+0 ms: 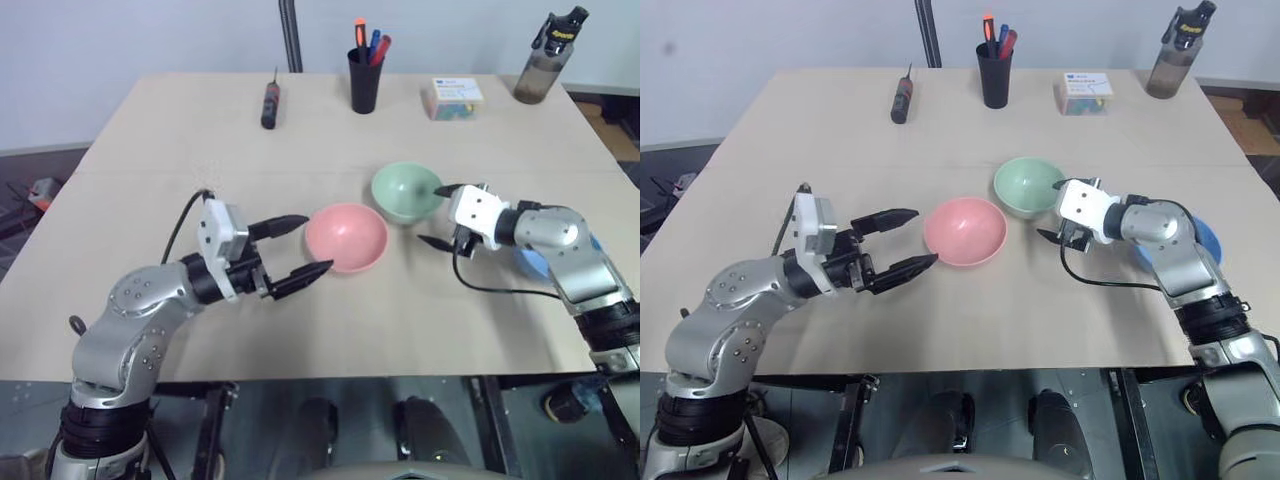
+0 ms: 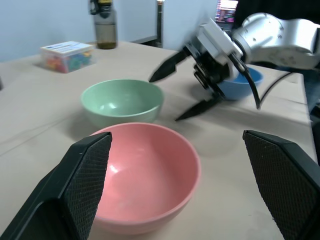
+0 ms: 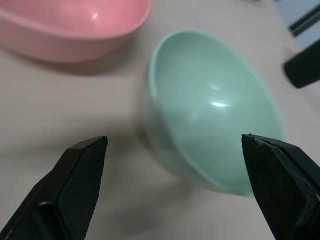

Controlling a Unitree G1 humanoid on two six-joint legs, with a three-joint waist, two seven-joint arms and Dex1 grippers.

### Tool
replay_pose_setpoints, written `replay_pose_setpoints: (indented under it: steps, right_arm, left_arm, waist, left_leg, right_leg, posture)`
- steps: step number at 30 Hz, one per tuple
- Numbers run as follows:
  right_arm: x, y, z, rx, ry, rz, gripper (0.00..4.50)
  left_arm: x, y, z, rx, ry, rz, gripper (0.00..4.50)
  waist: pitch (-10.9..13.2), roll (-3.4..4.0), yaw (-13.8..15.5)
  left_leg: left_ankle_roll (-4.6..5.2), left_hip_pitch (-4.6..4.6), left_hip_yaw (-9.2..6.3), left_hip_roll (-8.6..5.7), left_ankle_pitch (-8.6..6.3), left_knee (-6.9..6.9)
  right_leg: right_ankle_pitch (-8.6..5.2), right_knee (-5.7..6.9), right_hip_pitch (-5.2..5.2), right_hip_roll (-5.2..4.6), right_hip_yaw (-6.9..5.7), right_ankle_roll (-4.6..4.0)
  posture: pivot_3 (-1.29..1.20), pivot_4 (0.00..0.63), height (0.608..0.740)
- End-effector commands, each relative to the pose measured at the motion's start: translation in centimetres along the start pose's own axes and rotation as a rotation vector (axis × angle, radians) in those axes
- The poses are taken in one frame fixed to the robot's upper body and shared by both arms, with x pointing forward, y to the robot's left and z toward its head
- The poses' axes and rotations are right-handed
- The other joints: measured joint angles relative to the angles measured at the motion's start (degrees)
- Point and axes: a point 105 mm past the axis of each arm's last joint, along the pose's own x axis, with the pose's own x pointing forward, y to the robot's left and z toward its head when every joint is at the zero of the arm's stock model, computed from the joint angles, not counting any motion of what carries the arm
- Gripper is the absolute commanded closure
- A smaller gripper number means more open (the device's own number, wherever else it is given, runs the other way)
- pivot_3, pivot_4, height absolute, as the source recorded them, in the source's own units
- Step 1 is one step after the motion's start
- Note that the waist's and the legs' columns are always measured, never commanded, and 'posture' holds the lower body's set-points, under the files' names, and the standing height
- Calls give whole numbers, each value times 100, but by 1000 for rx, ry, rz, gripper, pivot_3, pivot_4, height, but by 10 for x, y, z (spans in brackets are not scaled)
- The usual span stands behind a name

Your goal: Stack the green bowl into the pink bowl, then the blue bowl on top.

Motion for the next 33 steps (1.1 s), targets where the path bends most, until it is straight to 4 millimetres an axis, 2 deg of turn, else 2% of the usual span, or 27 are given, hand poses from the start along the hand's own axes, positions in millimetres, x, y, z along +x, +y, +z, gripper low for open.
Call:
replay_pose_setpoints:
  steps: [1,2,6,7,8,9,10,11,17,19,21,23,25,28,30,31,33]
  right_arm:
    - [12,-5,7,-97,-17,21,528]
    - [15,-6,5,-106,-14,24,781]
    - [24,-9,4,-153,-8,33,2277]
    - [25,-10,3,-166,-8,34,2768]
    - [26,-12,5,-187,-9,31,2987]
    - [26,-15,6,-208,-12,25,3587]
    - [26,-17,8,-221,-15,24,3871]
    - [27,-18,10,-230,-19,23,4404]
    - [18,-27,22,-242,-52,30,4404]
    - [10,-33,35,-209,-95,29,4404]
    - [1,-33,56,-158,-172,54,4404]
    - [-8,-22,85,-99,-270,124,4404]
    - [-14,-3,111,-52,-350,217,4404]
    - [-11,24,135,-10,-402,315,4404]
    - [-3,35,141,13,-409,340,4404]
    - [2,39,142,20,-404,346,3895]
    - [11,45,142,38,-398,352,3436]
  left_arm:
    - [-6,-2,17,28,-74,12,0]
    - [-7,-2,18,23,-77,14,0]
    - [-14,1,15,33,-60,33,0]
    - [-14,1,15,37,-60,39,0]
    - [-15,2,16,43,-62,47,0]
    - [-15,2,16,49,-63,54,0]
    - [-16,3,16,55,-63,61,0]
    - [-16,2,16,57,-61,65,0]
    - [-17,4,11,47,-59,97,0]
    - [-17,5,9,42,-57,102,0]
    - [-20,8,6,40,-52,117,0]
    - [-23,12,4,39,-49,129,0]
    - [-24,14,4,39,-49,132,0]
    - [-28,18,5,37,-50,136,0]
    - [-33,22,6,30,-53,145,0]
    - [-35,24,7,26,-54,147,0]
    - [-38,25,8,23,-54,146,0]
  waist:
    - [1,1,1]
    - [1,1,2]
    - [1,1,12]
    - [1,1,12]
    - [1,1,13]
    - [1,1,14]
    - [1,1,11]
    - [1,2,9]
    - [2,3,0]
    - [3,4,2]
    - [3,6,7]
    - [4,7,12]
    - [3,8,15]
    - [3,8,18]
    - [3,7,19]
    - [2,7,16]
    - [3,8,15]
  left_leg:
    - [0,0,-1,0,0,-1]
    - [-1,0,-1,0,1,-1]
    - [-2,-2,-1,-2,1,-2]
    - [-2,-2,-2,-2,1,-2]
    - [-2,-2,-2,-2,1,-2]
    - [-2,-2,-2,-2,1,-2]
    - [-3,-2,-2,-2,1,-3]
    - [-3,-2,-3,-2,1,-4]
    - [-4,-2,-1,-1,2,-9]
    - [-4,-2,0,-1,2,-9]
    - [-4,-4,-1,-1,1,-10]
    - [-4,-6,-3,0,1,-11]
    - [-4,-6,-5,4,1,-16]
    - [-3,-5,-6,6,0,-17]
    - [-3,-4,-6,3,0,-16]
    - [-3,-3,-6,2,0,-16]
    - [-3,-2,-6,1,0,-16]
  right_leg:
    - [0,0,-1,0,0,0]
    - [0,-1,-1,0,-1,0]
    - [0,-3,-2,-2,-1,0]
    - [0,-3,-2,-2,-2,0]
    - [0,-4,-2,-2,-2,0]
    - [0,-3,-2,-2,-2,0]
    - [0,-3,-2,-2,-2,-1]
    - [0,-3,-2,-2,-2,-1]
    - [0,-4,-5,-2,1,-1]
    - [0,-4,-5,-3,1,-1]
    - [0,-5,-6,-4,1,-1]
    - [0,-5,-7,-5,0,-1]
    - [0,-6,-8,-5,-2,-2]
    - [0,-6,-7,-6,-3,-2]
    - [0,-5,-7,-11,-3,-2]
    - [0,-4,-7,-11,-3,-3]
    - [0,-3,-7,-11,-4,-3]
  posture:
    - [0,150,740]
    - [0,150,740]
    - [0,150,740]
    - [0,150,740]
    - [0,150,740]
    - [0,150,740]
    - [0,150,740]
    - [0,150,740]
    - [0,150,740]
    - [0,150,740]
    - [0,150,740]
    - [0,150,740]
    - [0,150,740]
    - [0,150,740]
    - [0,150,740]
    - [0,150,740]
    - [0,150,740]
